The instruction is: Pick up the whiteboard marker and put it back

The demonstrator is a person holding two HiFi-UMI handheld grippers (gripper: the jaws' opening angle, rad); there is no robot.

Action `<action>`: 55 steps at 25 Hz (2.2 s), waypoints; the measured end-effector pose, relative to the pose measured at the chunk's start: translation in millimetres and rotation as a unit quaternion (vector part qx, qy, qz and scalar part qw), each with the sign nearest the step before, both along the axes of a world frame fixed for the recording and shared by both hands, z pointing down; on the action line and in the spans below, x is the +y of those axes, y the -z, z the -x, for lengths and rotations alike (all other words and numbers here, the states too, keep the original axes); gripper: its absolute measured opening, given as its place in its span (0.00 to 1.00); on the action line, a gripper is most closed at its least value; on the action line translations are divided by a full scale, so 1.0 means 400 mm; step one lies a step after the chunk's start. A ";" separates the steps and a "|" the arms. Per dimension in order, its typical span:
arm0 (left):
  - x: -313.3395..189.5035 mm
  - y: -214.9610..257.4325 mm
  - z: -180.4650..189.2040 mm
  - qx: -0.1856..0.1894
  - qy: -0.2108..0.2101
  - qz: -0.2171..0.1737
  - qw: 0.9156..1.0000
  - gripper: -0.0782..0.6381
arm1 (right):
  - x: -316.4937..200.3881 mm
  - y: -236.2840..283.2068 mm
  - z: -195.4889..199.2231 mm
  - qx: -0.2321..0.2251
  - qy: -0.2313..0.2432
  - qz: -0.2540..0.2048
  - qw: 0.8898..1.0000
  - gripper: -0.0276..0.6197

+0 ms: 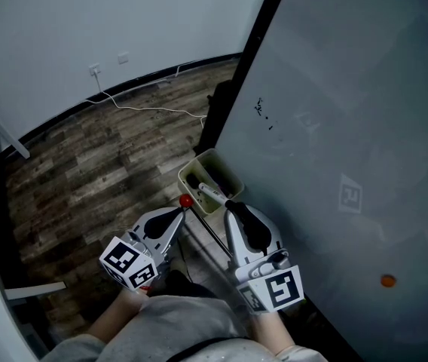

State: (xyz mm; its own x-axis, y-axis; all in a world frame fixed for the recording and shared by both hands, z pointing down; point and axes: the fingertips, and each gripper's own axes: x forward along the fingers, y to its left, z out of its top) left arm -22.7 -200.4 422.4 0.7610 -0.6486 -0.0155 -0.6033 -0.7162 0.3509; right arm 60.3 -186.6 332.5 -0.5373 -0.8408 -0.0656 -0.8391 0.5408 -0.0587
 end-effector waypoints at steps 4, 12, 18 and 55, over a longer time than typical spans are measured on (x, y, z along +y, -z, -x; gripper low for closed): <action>-0.002 -0.014 -0.005 -0.001 -0.002 0.008 1.000 0.13 | -0.003 -0.015 -0.002 0.003 -0.001 0.008 1.000 0.16; -0.009 -0.036 -0.008 0.001 -0.003 0.017 1.000 0.13 | -0.008 -0.030 0.005 0.004 0.006 0.012 1.000 0.16; -0.009 -0.054 -0.013 -0.002 -0.005 0.025 1.000 0.13 | -0.012 -0.044 0.008 -0.001 0.011 0.014 1.000 0.16; -0.013 -0.146 -0.025 -0.009 -0.006 0.060 0.998 0.13 | -0.029 -0.115 0.033 0.028 0.017 0.032 0.999 0.16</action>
